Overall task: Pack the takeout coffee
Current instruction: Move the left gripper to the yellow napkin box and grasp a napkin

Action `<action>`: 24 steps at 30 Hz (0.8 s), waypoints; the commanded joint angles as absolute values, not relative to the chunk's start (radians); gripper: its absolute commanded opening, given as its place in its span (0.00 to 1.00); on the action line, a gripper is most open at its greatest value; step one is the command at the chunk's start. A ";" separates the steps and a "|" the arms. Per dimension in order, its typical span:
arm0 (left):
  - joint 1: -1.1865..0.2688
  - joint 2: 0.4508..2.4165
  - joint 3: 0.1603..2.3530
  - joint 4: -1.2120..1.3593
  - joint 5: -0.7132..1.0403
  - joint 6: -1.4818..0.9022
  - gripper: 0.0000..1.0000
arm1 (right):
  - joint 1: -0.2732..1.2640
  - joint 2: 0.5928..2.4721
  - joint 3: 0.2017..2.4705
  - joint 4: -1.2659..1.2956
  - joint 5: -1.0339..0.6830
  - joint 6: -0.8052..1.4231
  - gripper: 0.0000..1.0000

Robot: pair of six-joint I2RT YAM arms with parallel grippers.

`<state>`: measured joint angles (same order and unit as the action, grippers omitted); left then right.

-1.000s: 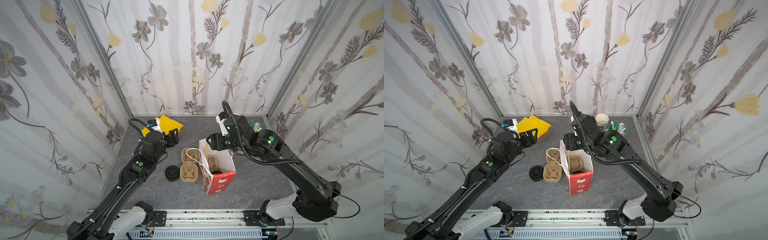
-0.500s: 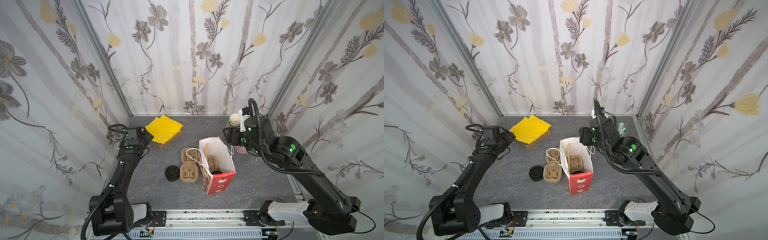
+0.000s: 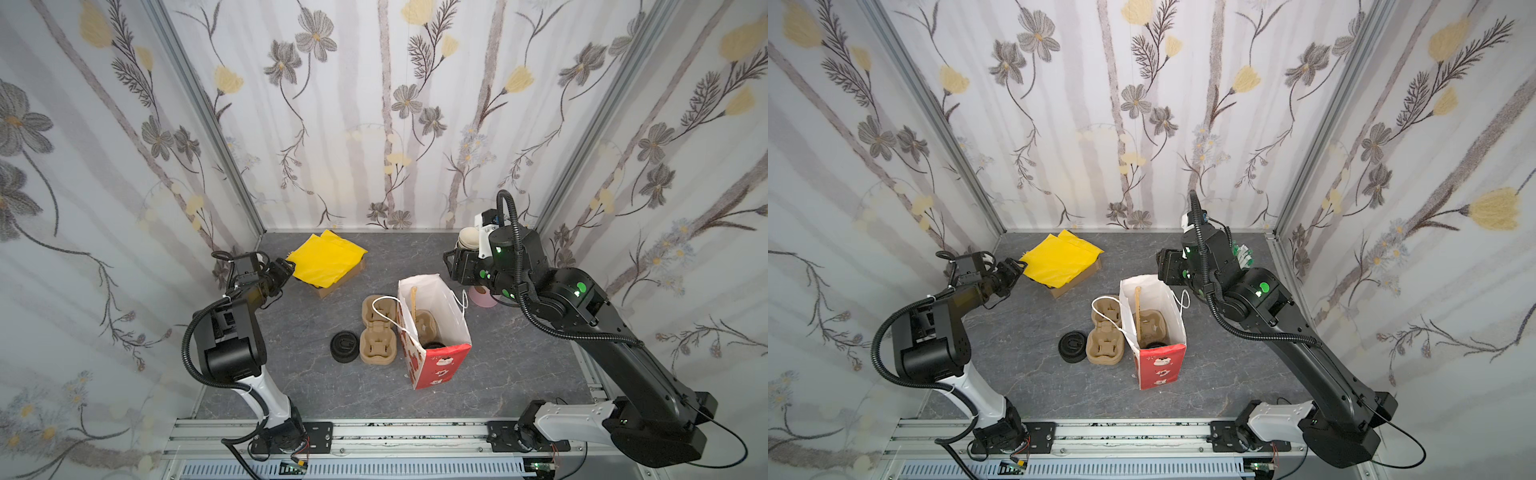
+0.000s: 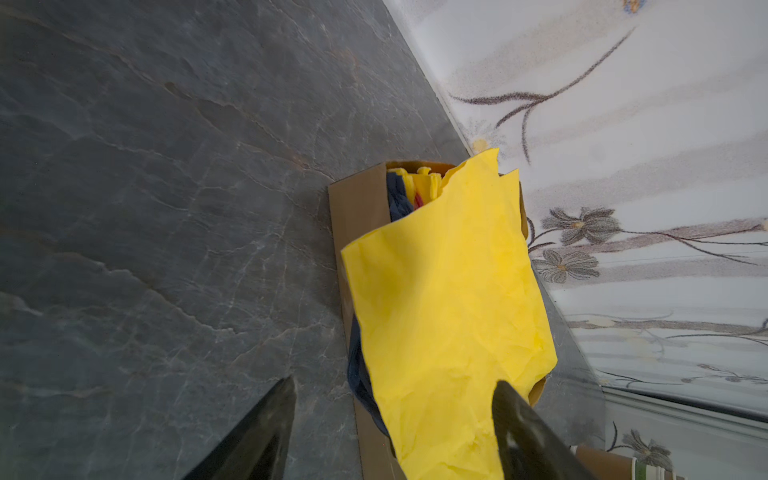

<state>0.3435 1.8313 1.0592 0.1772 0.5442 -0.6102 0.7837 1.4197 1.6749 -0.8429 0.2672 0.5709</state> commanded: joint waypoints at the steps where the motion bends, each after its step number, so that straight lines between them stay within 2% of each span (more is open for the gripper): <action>1: 0.347 1.877 1.076 0.295 0.621 -0.634 0.73 | 0.784 1.409 1.665 -0.805 0.268 0.582 0.67; 11: 0.347 1.956 1.167 0.325 0.672 -0.666 0.53 | 0.782 1.382 1.631 -0.800 0.272 0.602 0.66; 24: 0.337 1.950 1.189 0.318 0.676 -0.686 0.45 | 0.782 1.358 1.591 -0.787 0.264 0.628 0.65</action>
<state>0.3412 1.9430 1.1793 0.2955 0.6586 -0.6804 0.7834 1.3609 1.5978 -0.8349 0.2672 0.6128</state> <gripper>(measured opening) 0.448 0.649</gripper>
